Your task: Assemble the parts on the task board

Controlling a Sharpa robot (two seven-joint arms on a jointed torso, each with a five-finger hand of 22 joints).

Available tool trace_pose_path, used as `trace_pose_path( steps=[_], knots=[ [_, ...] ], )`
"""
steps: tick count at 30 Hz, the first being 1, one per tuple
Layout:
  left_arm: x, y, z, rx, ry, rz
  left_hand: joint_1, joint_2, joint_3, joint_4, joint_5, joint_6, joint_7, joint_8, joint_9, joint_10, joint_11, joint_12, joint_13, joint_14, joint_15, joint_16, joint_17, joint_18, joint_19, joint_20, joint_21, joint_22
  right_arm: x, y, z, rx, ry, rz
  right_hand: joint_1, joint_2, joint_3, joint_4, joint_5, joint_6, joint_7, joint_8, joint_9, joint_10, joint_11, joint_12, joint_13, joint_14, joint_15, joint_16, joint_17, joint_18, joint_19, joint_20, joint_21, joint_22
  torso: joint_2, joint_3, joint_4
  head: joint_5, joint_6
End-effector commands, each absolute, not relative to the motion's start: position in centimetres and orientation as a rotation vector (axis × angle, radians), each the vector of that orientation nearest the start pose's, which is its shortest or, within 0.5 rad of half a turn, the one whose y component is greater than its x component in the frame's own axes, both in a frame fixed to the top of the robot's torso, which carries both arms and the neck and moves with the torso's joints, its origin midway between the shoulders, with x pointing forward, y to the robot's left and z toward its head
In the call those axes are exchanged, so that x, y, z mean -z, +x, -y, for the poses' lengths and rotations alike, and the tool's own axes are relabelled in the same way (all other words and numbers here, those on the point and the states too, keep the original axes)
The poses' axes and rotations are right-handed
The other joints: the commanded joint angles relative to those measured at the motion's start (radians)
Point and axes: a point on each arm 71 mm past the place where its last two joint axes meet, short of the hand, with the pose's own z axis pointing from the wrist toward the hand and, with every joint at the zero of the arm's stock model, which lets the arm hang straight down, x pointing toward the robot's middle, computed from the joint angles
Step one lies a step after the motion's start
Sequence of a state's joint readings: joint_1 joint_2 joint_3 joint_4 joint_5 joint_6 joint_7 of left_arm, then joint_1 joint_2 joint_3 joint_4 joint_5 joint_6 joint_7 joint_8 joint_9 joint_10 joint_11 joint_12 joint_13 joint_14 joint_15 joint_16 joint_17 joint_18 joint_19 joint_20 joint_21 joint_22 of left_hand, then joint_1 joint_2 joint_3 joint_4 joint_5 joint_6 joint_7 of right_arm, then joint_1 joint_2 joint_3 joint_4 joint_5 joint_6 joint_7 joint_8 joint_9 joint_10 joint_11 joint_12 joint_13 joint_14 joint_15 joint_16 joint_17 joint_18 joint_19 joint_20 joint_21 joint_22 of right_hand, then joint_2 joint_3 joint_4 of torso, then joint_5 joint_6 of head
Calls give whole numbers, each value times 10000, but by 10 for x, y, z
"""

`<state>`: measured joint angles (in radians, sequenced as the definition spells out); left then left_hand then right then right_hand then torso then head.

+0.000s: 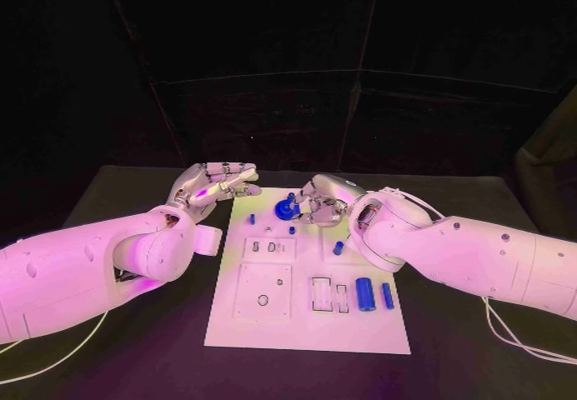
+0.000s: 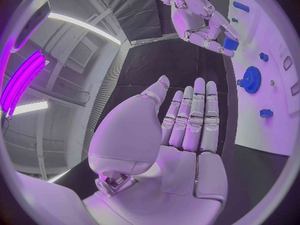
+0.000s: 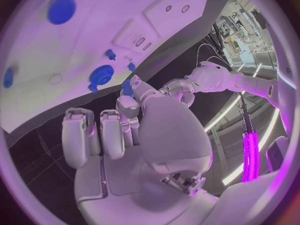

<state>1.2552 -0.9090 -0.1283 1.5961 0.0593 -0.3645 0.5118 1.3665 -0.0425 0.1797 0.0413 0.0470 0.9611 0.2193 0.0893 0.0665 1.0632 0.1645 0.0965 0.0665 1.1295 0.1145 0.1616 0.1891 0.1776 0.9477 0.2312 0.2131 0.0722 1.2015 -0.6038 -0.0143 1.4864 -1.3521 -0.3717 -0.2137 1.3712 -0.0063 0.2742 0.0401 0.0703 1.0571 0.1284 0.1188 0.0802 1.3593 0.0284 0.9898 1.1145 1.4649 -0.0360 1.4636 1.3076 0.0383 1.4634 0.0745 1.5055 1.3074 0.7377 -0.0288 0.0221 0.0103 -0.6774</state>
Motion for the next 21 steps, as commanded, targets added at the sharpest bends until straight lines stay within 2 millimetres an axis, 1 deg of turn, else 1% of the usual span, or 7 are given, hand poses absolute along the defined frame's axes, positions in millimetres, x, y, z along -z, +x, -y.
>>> trace_pose_path(
  steps=[1,2,4,8,13,16,21],
  knots=[
    [170,476,-225,15566,-10859,-13196,22,109,-25,-60,22,78,16,-46,-11,35,2,-52,-14,39,19,-36,11,69,52,-1,-67,-12,178,485,85,-7402,-981,-16778,-82,-5,52,26,-20,388,-193,17,25,-16,-52,-112,-47,635,-74,-39,659,-15,-49,-32,-37,1060,-14,-10,2,226,-67],
    [170,476,-225,15567,-10854,-13192,22,109,-25,-60,22,78,16,-46,-11,35,2,-52,-14,39,19,-36,11,69,52,-1,-67,-12,179,485,83,-7404,-1043,-16805,-90,-9,52,25,-21,391,-194,16,25,-30,-53,-152,-76,633,-74,-46,648,-12,-57,-33,-43,1049,-12,-8,0,253,-67],
    [169,477,-225,15566,-10841,-13179,22,109,-25,-60,22,78,16,-46,-11,35,2,-52,-14,39,19,-36,11,69,52,-1,-67,-12,183,482,77,-7401,-1242,-16872,-98,-15,53,23,-21,401,-198,19,26,-45,-55,-192,-105,630,-75,-55,633,-8,-69,-34,-51,1032,7,12,-8,305,-85],
    [168,478,-225,15555,-10821,-13154,20,111,-22,-65,21,83,17,-47,-10,39,2,-54,-14,45,18,-37,14,69,56,-1,-68,-13,190,479,68,-7373,-1511,-16917,-124,-42,59,8,-15,435,-210,24,28,-67,-64,-251,-143,625,-81,-69,615,-6,-75,-37,-56,1025,9,13,-26,350,-94],
    [167,478,-224,15563,-10804,-13146,20,111,-22,-65,21,83,17,-47,-10,39,2,-55,-14,46,18,-38,14,69,56,-1,-69,-13,197,475,60,-7318,-1826,-16944,-148,-80,59,-8,-13,444,-213,18,25,-76,-68,-283,-162,627,-86,-69,621,-4,-82,-41,-62,1014,12,21,-21,374,-111],
    [167,478,-224,15565,-10799,-13147,20,111,-22,-65,21,83,17,-47,-10,39,2,-55,-14,46,18,-38,14,69,56,-1,-69,-13,200,474,57,-7339,-1957,-16967,-170,-130,58,-30,2,442,-212,4,20,-87,-70,-315,-179,624,-89,-81,605,1,-98,-45,-73,992,8,18,-13,392,-128],
    [167,479,-223,15578,-10792,-13155,20,111,-22,-65,21,83,17,-47,-10,39,2,-55,-14,46,18,-38,14,69,56,-1,-69,-13,203,472,52,-7399,-2153,-17031,-176,-143,60,-37,14,443,-212,0,18,-86,-71,-316,-177,622,-90,-88,595,4,-105,-46,-78,982,16,23,-7,378,-138]
  ],
)
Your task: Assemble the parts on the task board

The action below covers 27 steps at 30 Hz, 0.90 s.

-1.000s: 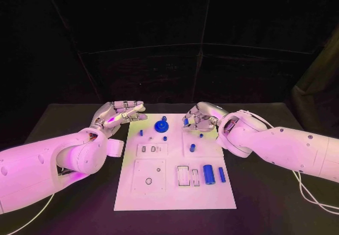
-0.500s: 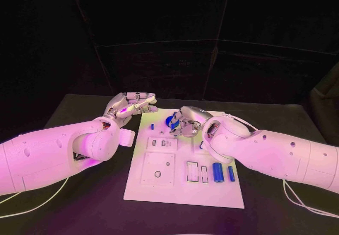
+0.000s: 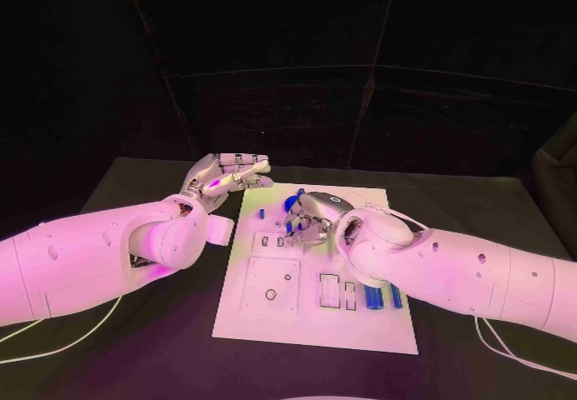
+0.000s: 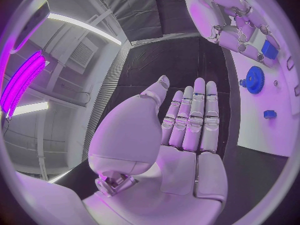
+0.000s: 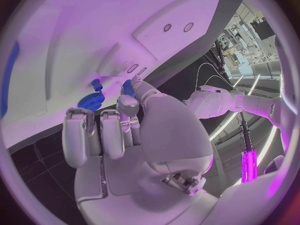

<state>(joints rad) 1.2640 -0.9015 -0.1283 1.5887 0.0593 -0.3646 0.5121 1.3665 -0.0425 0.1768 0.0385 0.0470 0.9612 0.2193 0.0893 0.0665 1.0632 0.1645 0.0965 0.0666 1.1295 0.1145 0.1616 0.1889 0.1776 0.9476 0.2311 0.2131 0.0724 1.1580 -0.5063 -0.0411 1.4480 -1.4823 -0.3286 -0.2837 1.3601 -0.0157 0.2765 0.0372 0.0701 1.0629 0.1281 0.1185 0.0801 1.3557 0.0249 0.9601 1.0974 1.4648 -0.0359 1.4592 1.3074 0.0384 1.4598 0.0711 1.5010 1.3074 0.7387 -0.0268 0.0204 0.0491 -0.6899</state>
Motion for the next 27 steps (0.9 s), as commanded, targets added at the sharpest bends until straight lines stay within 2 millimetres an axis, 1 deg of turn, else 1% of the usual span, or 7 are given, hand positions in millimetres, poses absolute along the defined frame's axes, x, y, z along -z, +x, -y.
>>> trace_pose_path(
  steps=[1,4,6,11,16,21,27],
  knots=[
    [167,479,-223,15577,-10792,-13155,20,111,6,-37,21,83,17,-47,-10,39,2,-55,-14,46,18,-38,17,69,56,-1,-69,-15,204,471,52,-7407,-2184,-17034,-67,-54,38,-10,20,385,-209,3,18,-50,-36,-18,-5,621,-91,-47,593,3,-72,-12,-35,979,-2,4,-1,9,-25],
    [167,479,-223,15576,-10790,-13157,20,111,6,-37,21,83,17,-47,-10,39,2,-55,-14,46,18,-38,17,69,56,-1,-69,-15,206,469,50,-7418,-2304,-17086,-67,-54,38,-10,20,385,-209,3,18,-50,-36,-18,-5,621,-91,-47,593,3,-72,-12,-35,979,2,6,-8,18,-33],
    [167,479,-223,15584,-10787,-13161,20,111,6,-37,21,83,17,-47,-10,39,2,-55,-14,46,18,-38,17,69,56,-1,-69,-15,208,469,49,-7380,-2381,-17096,-67,-54,38,-10,20,385,-209,3,18,-50,-36,-18,-5,621,-91,-47,593,3,-72,-12,-35,979,4,1,-2,15,-45],
    [167,479,-222,15596,-10786,-13175,20,111,6,-37,21,83,17,-47,-10,39,2,-55,-14,46,18,-38,17,69,56,-1,-69,-15,211,469,48,-7290,-2495,-17132,-88,-96,49,-35,55,381,-205,-16,10,-59,-36,-48,-19,620,-93,-56,584,6,-81,-16,-42,967,1,6,12,13,-74],
    [167,479,-222,15588,-10790,-13174,20,111,6,-37,21,83,17,-47,-10,39,2,-55,-14,46,18,-38,17,69,56,-1,-69,-15,214,468,46,-7271,-2591,-17250,-115,-136,47,-47,65,375,-199,-30,4,-67,-32,-76,-35,617,-92,-67,571,8,-89,-17,-49,955,1,-7,3,1,-79],
    [167,479,-222,15599,-10793,-13188,20,111,6,-37,21,83,17,-47,-10,39,2,-55,-14,46,18,-38,17,69,56,-1,-69,-15,217,469,46,-7145,-2607,-17383,-149,-168,49,-51,69,352,-187,-55,-7,-87,-24,-121,-63,614,-88,-81,553,16,-113,-17,-65,922,-9,4,-8,16,-113],
    [168,479,-223,15601,-10801,-13205,8,110,8,-50,20,89,24,-54,-9,43,5,-67,-15,55,18,-47,23,69,63,-2,-76,-18,220,470,48,-6983,-2614,-17515,-193,-210,58,-61,65,300,-166,-102,-27,-110,-9,-168,-87,610,-78,-97,533,20,-128,-13,-77,901,-4,-1,-17,-42,-102]
  ],
)
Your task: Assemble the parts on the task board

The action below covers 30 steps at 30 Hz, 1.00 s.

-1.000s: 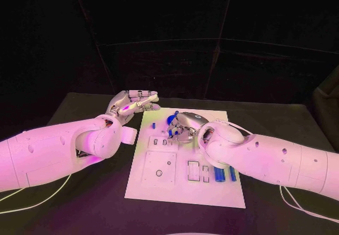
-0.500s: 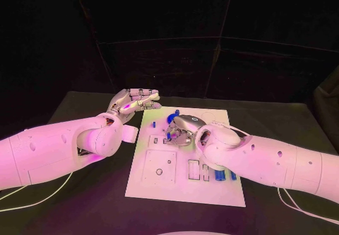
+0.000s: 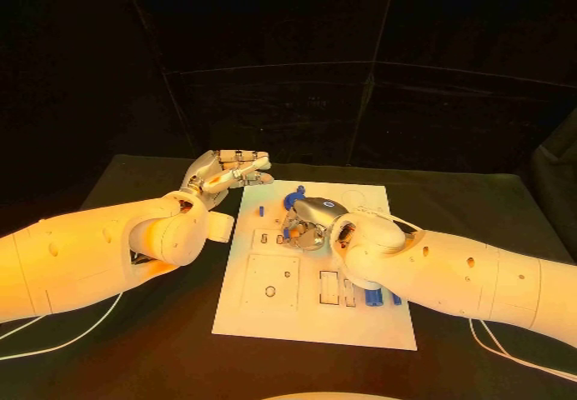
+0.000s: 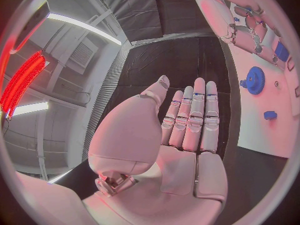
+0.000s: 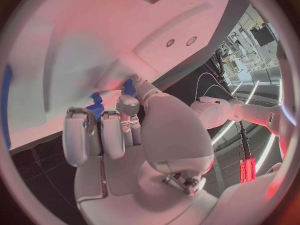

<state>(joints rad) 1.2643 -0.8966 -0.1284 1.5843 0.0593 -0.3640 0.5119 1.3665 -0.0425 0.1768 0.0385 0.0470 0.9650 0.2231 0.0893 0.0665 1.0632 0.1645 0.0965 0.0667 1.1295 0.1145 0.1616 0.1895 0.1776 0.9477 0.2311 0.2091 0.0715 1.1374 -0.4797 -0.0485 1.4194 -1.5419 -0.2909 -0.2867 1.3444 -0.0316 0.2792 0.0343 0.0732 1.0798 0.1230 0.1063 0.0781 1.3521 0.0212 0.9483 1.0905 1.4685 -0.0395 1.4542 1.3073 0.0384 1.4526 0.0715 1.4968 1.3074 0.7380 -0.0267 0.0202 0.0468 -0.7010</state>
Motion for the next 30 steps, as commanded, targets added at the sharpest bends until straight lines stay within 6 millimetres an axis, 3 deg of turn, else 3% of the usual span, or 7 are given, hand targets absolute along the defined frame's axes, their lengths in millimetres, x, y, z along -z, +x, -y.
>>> trace_pose_path(
  steps=[1,5,12,16,20,30],
  knots=[
    [168,479,-223,15601,-10802,-13207,8,110,7,-50,20,51,-14,-55,-9,43,6,-67,-16,55,18,-47,17,69,63,-2,-36,-9,221,470,48,-6973,-2624,-17525,-36,-53,32,-34,34,130,-115,18,-8,-76,28,-52,-20,573,-42,-47,533,20,-58,-17,-36,900,3,-2,-15,-19,10],
    [168,480,-223,15601,-10803,-13212,8,110,7,-50,20,51,-14,-55,-9,43,6,-67,-16,55,18,-47,17,69,63,-2,-36,-9,223,470,49,-6895,-2684,-17569,-39,-79,35,-49,32,121,-111,7,-12,-85,31,-72,-31,572,-39,-52,528,21,-59,-15,-38,899,-3,-3,18,-55,8],
    [168,480,-223,15593,-10808,-13215,8,110,7,-50,20,51,-14,-55,-9,43,6,-67,-16,55,18,-47,17,69,63,-2,-36,-9,225,469,51,-6739,-2814,-17682,-86,-162,27,-70,13,91,-91,-30,-27,-127,47,-166,-92,568,-27,-71,506,26,-77,-7,-53,874,-4,-4,15,-60,1],
    [168,480,-223,15590,-10810,-13217,8,110,7,-50,20,51,-14,-55,-9,43,6,-67,-16,55,18,-47,17,69,63,-2,-36,-9,226,468,51,-6652,-2946,-17793,-196,-301,-24,-67,-1,25,-57,-91,-51,-188,76,-303,-184,559,-5,-104,464,35,-106,9,-75,835,-2,1,9,-134,14],
    [168,480,-224,15579,-10814,-13213,8,110,7,-50,20,51,-14,-55,-9,43,6,-67,-16,55,18,-47,17,69,63,-2,-36,-9,227,466,51,-6607,-3075,-17879,-331,-449,-112,-51,196,-30,-30,-151,-71,-239,102,-437,-276,544,18,-156,400,50,-152,33,-112,770,-2,4,9,-119,8],
    [168,480,-224,15563,-10819,-13210,8,110,7,-50,20,51,-14,-55,-9,43,6,-67,-16,55,18,-47,17,69,63,-2,-36,-9,228,466,53,-6349,-3135,-17967,-446,-562,-201,-26,249,-115,-2,-220,-92,-375,127,-767,-521,523,38,-226,308,73,-224,53,-168,669,-4,-3,8,-112,-7]
  ],
)
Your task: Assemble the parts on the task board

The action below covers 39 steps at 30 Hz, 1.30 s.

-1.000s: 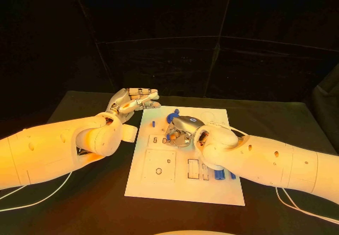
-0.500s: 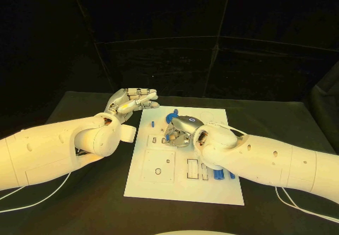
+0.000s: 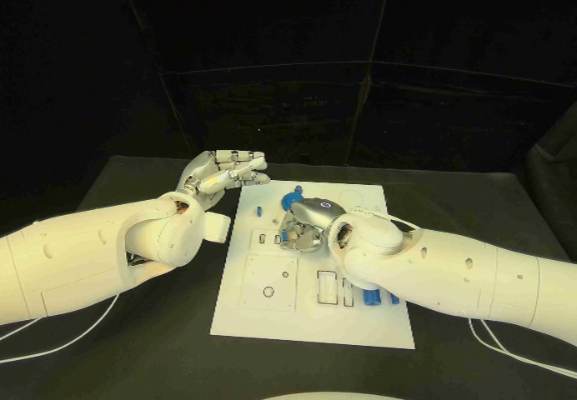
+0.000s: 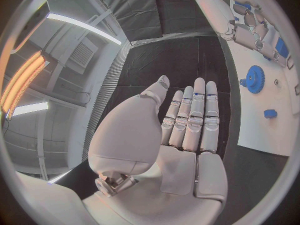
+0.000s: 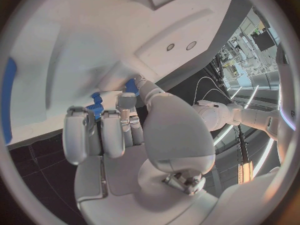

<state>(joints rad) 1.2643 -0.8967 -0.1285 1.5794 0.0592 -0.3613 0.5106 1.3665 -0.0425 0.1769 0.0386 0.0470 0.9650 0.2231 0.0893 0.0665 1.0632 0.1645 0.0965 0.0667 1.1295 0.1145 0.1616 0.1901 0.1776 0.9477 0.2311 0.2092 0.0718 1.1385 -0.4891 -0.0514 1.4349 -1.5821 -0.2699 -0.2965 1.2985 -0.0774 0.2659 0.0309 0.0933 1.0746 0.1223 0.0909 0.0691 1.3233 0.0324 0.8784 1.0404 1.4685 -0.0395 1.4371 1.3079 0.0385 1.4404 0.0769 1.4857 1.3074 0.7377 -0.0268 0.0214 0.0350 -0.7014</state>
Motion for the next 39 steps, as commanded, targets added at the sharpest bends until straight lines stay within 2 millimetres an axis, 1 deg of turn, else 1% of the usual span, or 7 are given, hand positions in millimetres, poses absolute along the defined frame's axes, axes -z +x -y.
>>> trace_pose_path(
  steps=[1,11,20,25,28,31,39],
  knots=[
    [168,480,-224,15562,-10820,-13209,8,110,7,-51,20,51,-14,-55,-9,43,5,-66,-16,55,18,-47,12,69,63,-2,-37,-12,228,466,53,-6318,-3125,-17964,-6,-121,-83,14,62,-81,10,-79,-4,-109,20,-119,-60,521,41,-64,294,76,-112,3,-65,654,3,0,-1,1,-7],
    [168,481,-225,15541,-10825,-13202,8,110,7,-51,20,51,-14,-55,-9,43,5,-66,-16,55,18,-47,12,69,63,-2,-37,-12,227,467,54,-6234,-2988,-17802,-152,-282,-219,69,140,-335,62,-212,-40,-358,70,-661,-485,495,80,-160,181,106,-204,37,-143,519,3,-4,5,-7,-12],
    [168,481,-225,15537,-10831,-13208,8,110,7,-51,20,51,-14,-55,-9,43,5,-66,-16,55,18,-47,12,69,63,-2,-37,-12,226,467,54,-6278,-2865,-17641,-278,-372,-349,157,82,-460,78,-228,-40,-403,94,-726,-570,491,103,-193,156,110,-214,60,-163,498,2,-3,-4,-5,-14],
    [168,481,-225,15527,-10835,-13209,7,113,15,-68,20,51,-14,-64,-10,44,7,-78,-17,60,18,-57,17,68,69,-2,-44,-14,224,467,54,-6352,-2689,-17327,-395,-453,-485,260,20,-553,87,-232,-41,-454,110,-785,-644,488,115,-221,130,117,-230,73,-184,470,2,-3,4,-12,-17],
    [168,481,-226,15517,-10837,-13206,6,116,22,-82,21,52,-13,-72,-10,45,8,-88,-17,63,19,-66,21,68,74,-3,-50,-16,221,466,54,-6487,-2523,-16945,-481,-573,-690,414,-33,-837,135,-275,-54,-514,152,-796,-685,479,148,-266,86,128,-263,97,-219,416,0,-1,-1,-10,-14],
    [168,481,-226,15515,-10839,-13207,6,114,23,-86,21,49,-14,-76,-11,43,8,-91,-17,65,19,-68,22,68,75,-3,-51,-17,218,466,54,-6702,-2346,-16541,-463,-629,-927,547,187,-1046,175,-257,-45,-553,191,-769,-701,469,180,-314,37,138,-294,128,-252,368,1,-1,-3,-15,-6],
    [168,481,-226,15499,-10847,-13211,6,112,24,-92,20,45,-16,-80,-12,41,9,-95,-18,68,18,-69,24,68,78,-3,-53,-17,212,461,55,-7235,-2161,-15789,-405,-642,-1154,673,243,-1122,189,-224,-32,-548,205,-672,-666,458,195,-365,-17,147,-312,147,-276,336,5,6,2,-10,-9]
  ],
)
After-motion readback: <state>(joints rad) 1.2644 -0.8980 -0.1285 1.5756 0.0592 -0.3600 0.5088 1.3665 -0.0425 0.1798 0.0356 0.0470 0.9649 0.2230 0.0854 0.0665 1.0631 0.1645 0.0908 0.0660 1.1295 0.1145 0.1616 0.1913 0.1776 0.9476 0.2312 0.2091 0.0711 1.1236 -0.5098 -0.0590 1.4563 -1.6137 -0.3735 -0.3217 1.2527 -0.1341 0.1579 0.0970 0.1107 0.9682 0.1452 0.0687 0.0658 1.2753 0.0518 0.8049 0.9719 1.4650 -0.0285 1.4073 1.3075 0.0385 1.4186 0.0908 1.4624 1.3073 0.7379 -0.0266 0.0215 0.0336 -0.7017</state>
